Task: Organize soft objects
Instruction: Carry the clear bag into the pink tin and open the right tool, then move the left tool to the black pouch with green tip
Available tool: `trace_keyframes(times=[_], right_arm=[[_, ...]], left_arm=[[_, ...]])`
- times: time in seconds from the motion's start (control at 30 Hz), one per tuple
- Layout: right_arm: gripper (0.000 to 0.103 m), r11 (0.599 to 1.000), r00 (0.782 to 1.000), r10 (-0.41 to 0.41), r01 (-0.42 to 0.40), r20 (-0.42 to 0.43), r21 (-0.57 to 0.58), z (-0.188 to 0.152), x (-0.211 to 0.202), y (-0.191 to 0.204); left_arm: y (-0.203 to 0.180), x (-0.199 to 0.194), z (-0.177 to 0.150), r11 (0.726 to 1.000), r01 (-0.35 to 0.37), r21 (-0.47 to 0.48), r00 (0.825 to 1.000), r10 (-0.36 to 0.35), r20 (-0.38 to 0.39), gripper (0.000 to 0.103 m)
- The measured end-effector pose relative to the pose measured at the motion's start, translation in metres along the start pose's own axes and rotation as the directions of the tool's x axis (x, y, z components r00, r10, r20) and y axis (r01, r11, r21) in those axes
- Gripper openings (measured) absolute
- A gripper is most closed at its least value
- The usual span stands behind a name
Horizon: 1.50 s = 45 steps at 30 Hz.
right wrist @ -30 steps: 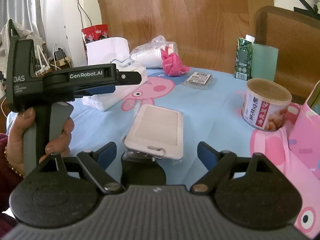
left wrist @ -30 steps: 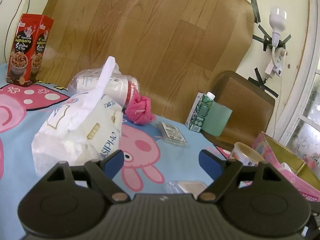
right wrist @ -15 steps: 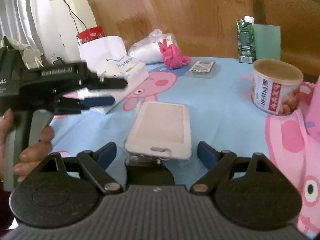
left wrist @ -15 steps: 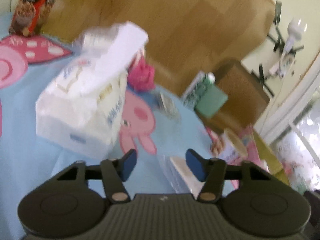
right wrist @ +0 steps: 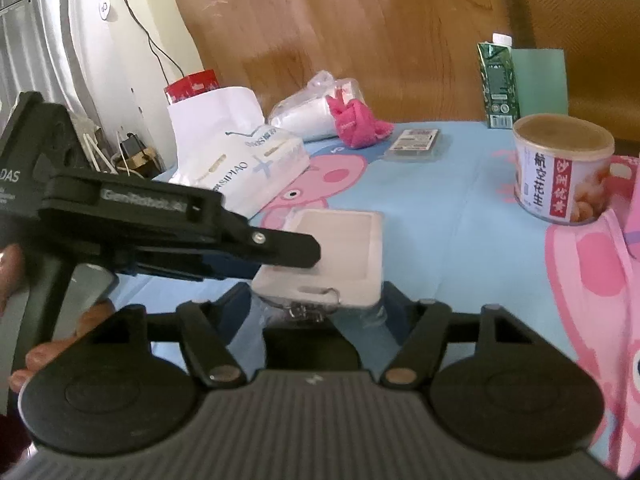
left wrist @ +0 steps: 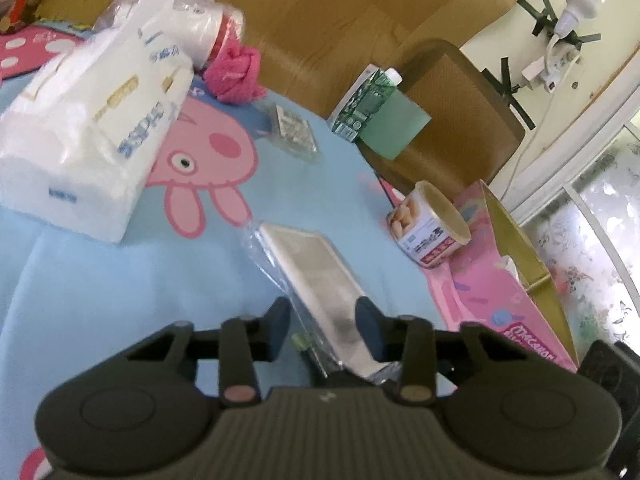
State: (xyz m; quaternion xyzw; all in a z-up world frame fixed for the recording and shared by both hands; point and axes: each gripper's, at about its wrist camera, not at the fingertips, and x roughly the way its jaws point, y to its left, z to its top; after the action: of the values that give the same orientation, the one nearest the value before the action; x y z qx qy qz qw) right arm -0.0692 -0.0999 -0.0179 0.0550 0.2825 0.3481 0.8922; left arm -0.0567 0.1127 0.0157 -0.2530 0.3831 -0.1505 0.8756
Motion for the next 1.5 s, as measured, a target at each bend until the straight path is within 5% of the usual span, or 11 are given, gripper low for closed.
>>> trace_keyframes(times=[0.2,0.4,0.63,0.7,0.8,0.93,1.07,1.17,1.27,1.4,1.5], right_arm=[[0.071,0.996,0.986,-0.053,0.062,0.156,-0.058,0.008,-0.031,0.006],[0.072,0.970,0.926,-0.225,0.242,0.302,-0.020,0.003,-0.081,-0.024],[0.072,0.882,0.805,-0.468,0.449,0.364,0.143,-0.007,-0.138,-0.088],[0.072,0.832,0.749,-0.553,0.518,0.365,0.198,-0.011,-0.151,-0.109],[0.076,0.708,0.634,-0.706,0.653,0.316,0.269,-0.018,-0.159,-0.139],[0.084,0.658,0.588,-0.753,0.667,0.297,0.348,-0.031,-0.177,-0.163],[0.084,0.688,0.593,-0.725,0.629,0.350,0.362,-0.031,-0.181,-0.152],[0.084,0.755,0.632,-0.655,0.570,0.413,0.325,-0.028,-0.181,-0.132],[0.084,0.854,0.740,-0.520,0.459,0.427,0.245,-0.021,-0.167,-0.110],[0.085,0.957,0.903,-0.287,0.257,0.319,0.134,-0.014,-0.123,-0.076],[0.085,0.989,0.971,-0.144,0.139,0.193,0.041,-0.017,-0.087,-0.045]], left_arm=[[-0.044,-0.011,0.013,0.991,0.039,0.126,0.996,-0.048,0.070,0.033],[-0.117,0.025,0.025,0.951,0.156,0.266,0.986,-0.167,0.016,0.035],[-0.225,0.098,0.014,0.871,0.295,0.392,0.956,-0.270,-0.119,0.041],[-0.252,0.119,0.005,0.846,0.307,0.436,0.952,-0.271,-0.145,0.063],[-0.270,0.137,-0.006,0.832,0.263,0.489,0.965,-0.228,-0.131,0.069],[-0.253,0.124,-0.011,0.844,0.279,0.457,0.960,-0.249,-0.126,0.069],[-0.201,0.089,0.004,0.884,0.256,0.392,0.966,-0.251,-0.065,0.069],[-0.143,0.051,0.018,0.934,0.200,0.296,0.976,-0.218,0.029,0.070],[-0.083,0.012,0.026,0.977,0.079,0.199,0.987,-0.105,0.125,0.070],[-0.018,-0.025,0.021,0.995,-0.054,0.088,0.986,0.039,0.165,0.070],[0.008,-0.041,0.009,0.997,-0.061,0.037,0.987,0.055,0.150,0.070]])
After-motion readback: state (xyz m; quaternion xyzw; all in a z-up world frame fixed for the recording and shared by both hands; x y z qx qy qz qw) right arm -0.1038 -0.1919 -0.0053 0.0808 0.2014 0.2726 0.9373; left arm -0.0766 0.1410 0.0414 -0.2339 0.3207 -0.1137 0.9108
